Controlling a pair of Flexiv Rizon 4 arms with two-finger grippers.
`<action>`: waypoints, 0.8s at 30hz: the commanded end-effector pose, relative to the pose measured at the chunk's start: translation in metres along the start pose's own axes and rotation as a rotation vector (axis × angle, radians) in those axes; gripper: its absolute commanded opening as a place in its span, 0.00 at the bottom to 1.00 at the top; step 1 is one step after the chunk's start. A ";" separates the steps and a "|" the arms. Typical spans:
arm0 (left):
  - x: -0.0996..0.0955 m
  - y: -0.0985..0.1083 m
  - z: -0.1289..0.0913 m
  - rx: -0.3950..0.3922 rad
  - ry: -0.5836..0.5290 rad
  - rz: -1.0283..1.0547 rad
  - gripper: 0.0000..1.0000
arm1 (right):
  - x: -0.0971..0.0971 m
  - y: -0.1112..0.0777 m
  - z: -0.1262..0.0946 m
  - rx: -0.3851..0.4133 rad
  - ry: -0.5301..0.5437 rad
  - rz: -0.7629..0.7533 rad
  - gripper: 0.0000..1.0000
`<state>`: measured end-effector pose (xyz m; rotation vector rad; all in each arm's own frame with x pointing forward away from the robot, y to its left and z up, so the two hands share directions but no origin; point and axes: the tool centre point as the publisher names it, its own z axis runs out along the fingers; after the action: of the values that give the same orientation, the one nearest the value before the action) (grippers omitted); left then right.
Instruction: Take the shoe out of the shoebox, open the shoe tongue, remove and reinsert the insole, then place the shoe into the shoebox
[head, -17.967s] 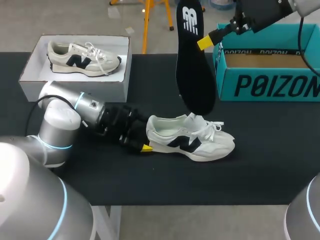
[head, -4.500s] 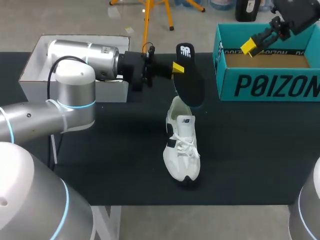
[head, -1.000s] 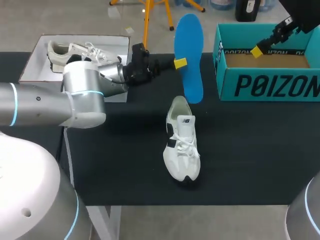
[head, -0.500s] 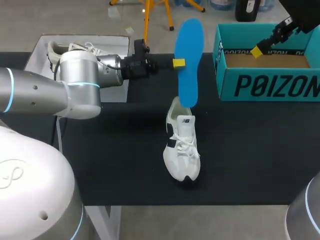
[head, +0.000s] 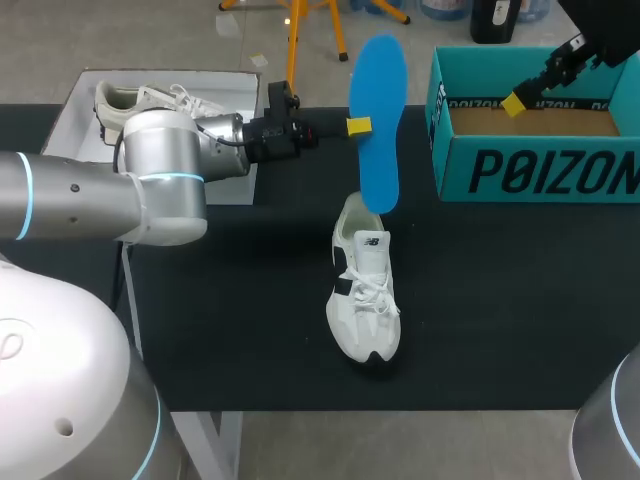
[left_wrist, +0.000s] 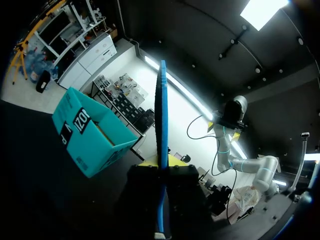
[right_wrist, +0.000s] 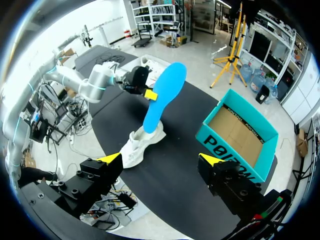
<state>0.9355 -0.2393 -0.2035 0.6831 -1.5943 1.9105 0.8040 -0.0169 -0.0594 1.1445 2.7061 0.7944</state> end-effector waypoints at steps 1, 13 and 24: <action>0.000 -0.001 0.000 -0.003 0.001 -0.001 0.00 | 0.022 0.014 0.011 0.021 -0.060 -0.024 1.00; 0.000 -0.001 0.000 -0.003 0.001 -0.001 0.00 | 0.051 0.012 0.022 -0.080 -0.127 0.123 1.00; 0.000 -0.001 0.000 -0.003 0.001 -0.001 0.00 | 0.056 0.007 0.016 -0.040 -0.106 0.098 1.00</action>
<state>0.9351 -0.2388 -0.2034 0.6844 -1.5936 1.9118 0.7710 0.0326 -0.0639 1.2787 2.5495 0.7750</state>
